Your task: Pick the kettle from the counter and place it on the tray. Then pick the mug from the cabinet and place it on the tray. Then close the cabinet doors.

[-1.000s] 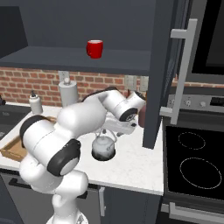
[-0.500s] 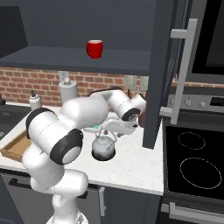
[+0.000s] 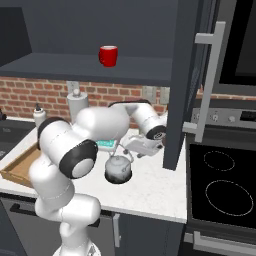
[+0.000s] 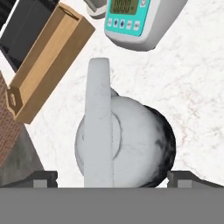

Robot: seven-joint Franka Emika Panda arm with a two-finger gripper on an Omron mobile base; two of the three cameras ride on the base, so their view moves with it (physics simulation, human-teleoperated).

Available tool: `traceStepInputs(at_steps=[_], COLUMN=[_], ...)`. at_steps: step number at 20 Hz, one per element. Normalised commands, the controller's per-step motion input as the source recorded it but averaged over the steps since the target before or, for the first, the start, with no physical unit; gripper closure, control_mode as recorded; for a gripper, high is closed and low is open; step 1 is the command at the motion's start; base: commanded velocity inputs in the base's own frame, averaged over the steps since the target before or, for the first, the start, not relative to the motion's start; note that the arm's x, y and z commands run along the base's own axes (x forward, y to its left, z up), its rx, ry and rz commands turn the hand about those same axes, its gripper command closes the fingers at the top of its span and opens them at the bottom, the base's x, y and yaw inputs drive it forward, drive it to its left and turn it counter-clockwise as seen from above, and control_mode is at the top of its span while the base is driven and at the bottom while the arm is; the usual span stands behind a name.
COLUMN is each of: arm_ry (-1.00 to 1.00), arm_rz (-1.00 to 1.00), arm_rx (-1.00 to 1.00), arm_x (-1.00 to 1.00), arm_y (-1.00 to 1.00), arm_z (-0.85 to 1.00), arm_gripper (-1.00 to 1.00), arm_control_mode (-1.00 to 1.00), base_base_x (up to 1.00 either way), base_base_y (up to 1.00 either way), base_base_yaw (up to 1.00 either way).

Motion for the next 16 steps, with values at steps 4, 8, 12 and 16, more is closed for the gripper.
traceStepInputs(at_steps=[4,8,12,16], arm_ry=[0.00,-0.02,-0.07,-0.10], arm_rz=[0.00,0.00,0.03,0.03], arm_rx=[0.03,0.02,0.00,0.00], arm_x=[-0.03,-0.29,-0.44,-0.38], arm_y=[0.02,0.21,0.36,0.50], arm_z=[-0.03,0.00,0.00,0.00], arm_gripper=[-1.00,-1.00,-1.00,-1.00], arm_control_mode=[-1.00,-1.00,-1.00,-1.00], base_base_x=[0.00,0.00,0.00,0.00], base_base_y=[0.00,0.00,0.00,0.00], base_base_yaw=[0.00,0.00,0.00,0.00])
